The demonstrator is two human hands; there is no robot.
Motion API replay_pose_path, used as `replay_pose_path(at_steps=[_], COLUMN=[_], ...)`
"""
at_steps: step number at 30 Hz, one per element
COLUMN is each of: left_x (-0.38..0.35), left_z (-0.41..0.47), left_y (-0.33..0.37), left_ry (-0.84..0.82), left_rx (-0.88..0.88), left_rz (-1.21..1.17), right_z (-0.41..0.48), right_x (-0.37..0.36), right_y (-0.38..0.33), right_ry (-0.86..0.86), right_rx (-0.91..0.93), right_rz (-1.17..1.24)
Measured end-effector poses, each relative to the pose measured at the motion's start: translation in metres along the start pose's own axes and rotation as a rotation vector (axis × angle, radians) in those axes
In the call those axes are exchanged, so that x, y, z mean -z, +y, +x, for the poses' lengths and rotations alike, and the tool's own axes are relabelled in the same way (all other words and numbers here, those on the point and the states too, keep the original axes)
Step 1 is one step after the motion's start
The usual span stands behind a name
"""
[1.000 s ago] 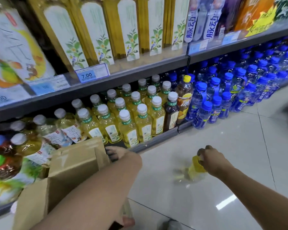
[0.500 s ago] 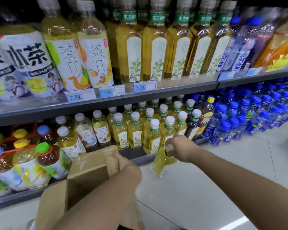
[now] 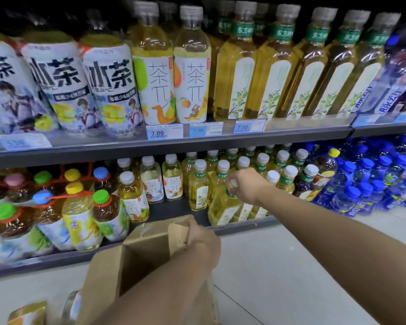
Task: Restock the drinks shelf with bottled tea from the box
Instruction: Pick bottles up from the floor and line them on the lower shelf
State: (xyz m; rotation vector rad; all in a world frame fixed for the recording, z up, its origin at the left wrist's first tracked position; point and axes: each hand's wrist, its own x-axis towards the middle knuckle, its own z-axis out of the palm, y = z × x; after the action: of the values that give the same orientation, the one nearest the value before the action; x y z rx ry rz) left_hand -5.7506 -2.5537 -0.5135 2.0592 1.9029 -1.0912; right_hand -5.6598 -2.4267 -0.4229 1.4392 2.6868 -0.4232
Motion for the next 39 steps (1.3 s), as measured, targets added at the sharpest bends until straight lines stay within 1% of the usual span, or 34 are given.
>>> replay_pose_path(at_steps=[4, 10, 17, 20, 21, 23, 26, 30, 32, 34, 37, 38, 39], left_x=[-0.004, -0.003, 0.001, 0.004, 0.006, 0.011, 0.02, 0.034, 0.036, 0.031, 0.0, -0.015, -0.031], left_z=[0.007, 0.012, 0.009, 0.007, 0.006, 0.004, -0.005, -0.031, -0.049, -0.074, -0.116, -0.131, -0.143], left_y=[0.003, 0.009, 0.011, 0.016, 0.017, 0.018, 0.015, 0.001, -0.008, -0.018, -0.033, -0.037, -0.041], left_ry=[0.032, 0.077, 0.14, 0.176, 0.183, 0.189, 0.199, 0.281, 0.344, 0.401, 0.556, 0.572, 0.546], left_rx=[-0.006, -0.016, -0.051, -0.041, -0.041, -0.039, -0.034, -0.077, -0.065, -0.014, 0.107, 0.157, 0.217], left_rz=[-0.021, -0.063, -0.143, -0.199, -0.22, -0.242, -0.218, -0.135, -0.204, -0.324, -0.453, -0.48, -0.507], right_z=[0.018, 0.038, 0.063, 0.061, 0.058, 0.049, 0.028, -0.018, -0.044, -0.071, -0.113, -0.126, -0.138], right_x=[-0.009, -0.043, -0.039, -0.036, -0.032, -0.02, -0.001, 0.03, 0.038, 0.037, 0.018, 0.008, -0.003], right_y=[-0.006, 0.001, -0.001, 0.001, 0.003, 0.006, 0.009, -0.01, -0.025, -0.04, -0.06, -0.065, -0.071], right_ry=[0.013, -0.045, -0.071, -0.145, -0.163, -0.184, -0.167, -0.232, -0.271, -0.277, -0.271, -0.275, -0.281], right_rx=[-0.04, -0.073, -0.041, -0.02, -0.003, -0.001, -0.019, -0.05, -0.045, -0.052, -0.065, -0.073, -0.091], right_rz=[-0.034, -0.127, -0.172, -0.241, -0.231, -0.202, -0.156, -0.078, -0.082, -0.053, 0.038, 0.068, 0.097])
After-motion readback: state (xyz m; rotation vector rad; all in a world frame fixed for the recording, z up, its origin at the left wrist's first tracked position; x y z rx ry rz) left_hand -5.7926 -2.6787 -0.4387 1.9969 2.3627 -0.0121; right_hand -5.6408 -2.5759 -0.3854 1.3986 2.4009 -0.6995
